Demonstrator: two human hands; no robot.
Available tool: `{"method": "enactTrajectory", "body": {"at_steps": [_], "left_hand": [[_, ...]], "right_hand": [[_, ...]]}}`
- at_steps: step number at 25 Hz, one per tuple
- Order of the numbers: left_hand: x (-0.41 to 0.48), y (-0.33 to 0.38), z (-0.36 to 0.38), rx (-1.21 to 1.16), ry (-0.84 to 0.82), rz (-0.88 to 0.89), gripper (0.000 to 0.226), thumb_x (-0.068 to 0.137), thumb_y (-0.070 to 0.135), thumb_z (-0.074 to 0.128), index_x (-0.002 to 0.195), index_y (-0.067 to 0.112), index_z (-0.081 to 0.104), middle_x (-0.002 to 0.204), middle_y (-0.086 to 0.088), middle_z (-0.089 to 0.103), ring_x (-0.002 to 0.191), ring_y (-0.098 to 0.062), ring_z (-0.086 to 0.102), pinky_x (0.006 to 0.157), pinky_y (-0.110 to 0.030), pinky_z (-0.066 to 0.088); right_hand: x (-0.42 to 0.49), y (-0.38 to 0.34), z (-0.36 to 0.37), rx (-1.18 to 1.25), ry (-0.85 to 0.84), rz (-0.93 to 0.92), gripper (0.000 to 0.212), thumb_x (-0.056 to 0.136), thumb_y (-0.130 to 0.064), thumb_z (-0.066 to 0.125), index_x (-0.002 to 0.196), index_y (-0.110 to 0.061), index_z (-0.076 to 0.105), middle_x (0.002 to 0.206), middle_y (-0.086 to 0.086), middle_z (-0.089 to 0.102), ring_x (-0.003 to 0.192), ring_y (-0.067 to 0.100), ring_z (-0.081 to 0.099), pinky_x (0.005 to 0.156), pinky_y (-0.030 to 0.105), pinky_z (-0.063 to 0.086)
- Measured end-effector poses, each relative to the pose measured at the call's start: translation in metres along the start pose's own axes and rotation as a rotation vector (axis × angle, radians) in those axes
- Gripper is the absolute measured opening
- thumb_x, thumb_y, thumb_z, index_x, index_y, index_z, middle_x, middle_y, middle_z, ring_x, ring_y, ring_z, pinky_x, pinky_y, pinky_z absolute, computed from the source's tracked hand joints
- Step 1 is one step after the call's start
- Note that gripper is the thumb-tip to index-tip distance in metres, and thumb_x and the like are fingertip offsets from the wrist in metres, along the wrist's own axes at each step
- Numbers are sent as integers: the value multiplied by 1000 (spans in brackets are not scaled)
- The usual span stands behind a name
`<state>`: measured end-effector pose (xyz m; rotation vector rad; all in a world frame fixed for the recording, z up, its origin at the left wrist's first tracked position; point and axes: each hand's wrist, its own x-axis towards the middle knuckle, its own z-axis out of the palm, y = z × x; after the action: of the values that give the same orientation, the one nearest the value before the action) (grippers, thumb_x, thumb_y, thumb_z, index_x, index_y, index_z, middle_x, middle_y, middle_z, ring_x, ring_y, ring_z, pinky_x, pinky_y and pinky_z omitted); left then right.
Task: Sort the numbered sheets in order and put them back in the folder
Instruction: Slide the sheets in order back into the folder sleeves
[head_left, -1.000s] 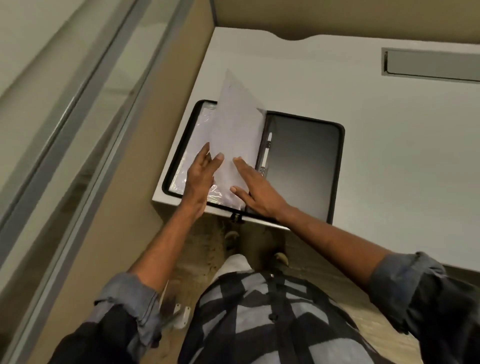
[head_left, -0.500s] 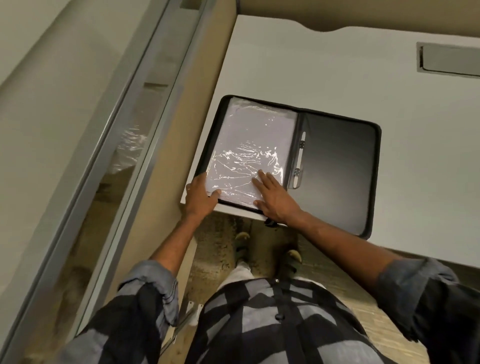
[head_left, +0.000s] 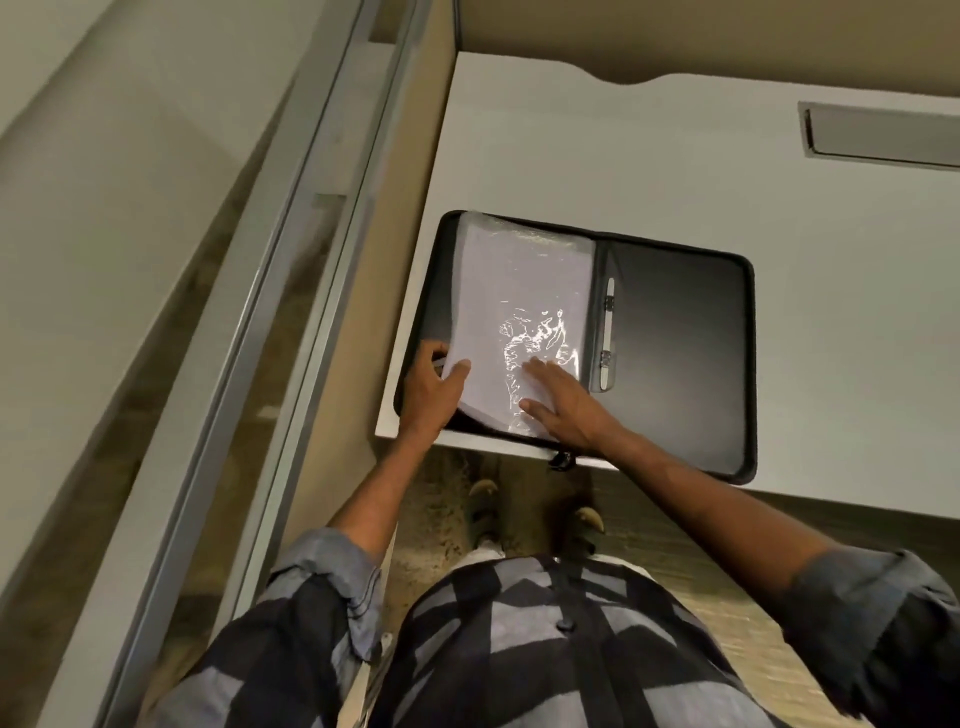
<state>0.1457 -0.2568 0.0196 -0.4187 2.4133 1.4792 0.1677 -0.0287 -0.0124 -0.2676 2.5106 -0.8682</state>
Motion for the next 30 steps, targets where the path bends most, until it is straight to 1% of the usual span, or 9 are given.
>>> {"method": "enactTrajectory", "body": {"at_steps": [3,5,7,10,16,21,24,27,30], "left_hand": [[-17,31,14,-104,-3,96,31,98,23,66,122,13,50,114,-1,58,100,-9,60,65,-9,48],[-33,56,30,-138,-8,183,29,99,19,65,123,10,49,106,7,56,93,5,60,68,-5,48],[-47,74,47,-162,-31,298,28,101,23,62,124,16,48,106,15,56,94,13,59,77,-10,53],[-64,92,71,-192,-103,405,36,101,25,62,133,25,45,121,12,58,104,5,61,86,-19,57],[-96,106,129,-38,-388,471,66,96,42,68,153,37,35,156,8,37,138,-6,37,109,-37,45],[-98,77,158,275,-553,526,79,98,62,52,161,42,9,169,21,-2,154,-2,0,123,-42,17],[-84,42,155,475,-447,491,74,104,60,39,164,31,6,171,9,-4,157,-9,-5,129,-49,8],[-66,14,136,626,-306,409,73,105,61,25,164,22,6,171,0,-3,158,-16,-7,128,-47,-1],[-48,-9,109,752,-251,324,70,106,58,20,164,21,3,170,-3,-11,156,-21,-16,126,-52,-8]], "right_hand": [[-4,-24,-21,173,45,40,68,106,-52,39,163,-22,17,169,0,19,154,19,22,123,34,16],[-6,-38,-37,310,96,5,65,108,-51,33,163,-27,12,170,-3,17,151,14,25,124,39,21],[-12,-46,-53,512,164,-51,62,108,-53,31,163,-35,8,169,-3,21,149,15,34,118,47,38],[-28,-47,-84,775,301,-45,57,108,-55,30,161,-41,12,164,-1,31,142,17,46,103,43,54],[-74,0,-133,839,446,-16,54,106,-40,48,156,-32,28,145,0,53,127,16,60,94,41,60],[-117,61,-138,625,486,54,89,94,-28,59,162,-33,1,164,-6,25,140,12,44,103,33,53],[-131,93,-124,354,481,165,83,96,-24,57,163,-21,8,170,4,12,148,19,31,114,36,41],[-129,116,-97,39,487,228,71,101,-21,61,161,-14,24,171,11,6,156,32,14,124,53,23],[-119,112,-65,-185,271,220,70,105,-35,52,163,-19,17,171,6,3,158,30,-1,123,63,14]]}}
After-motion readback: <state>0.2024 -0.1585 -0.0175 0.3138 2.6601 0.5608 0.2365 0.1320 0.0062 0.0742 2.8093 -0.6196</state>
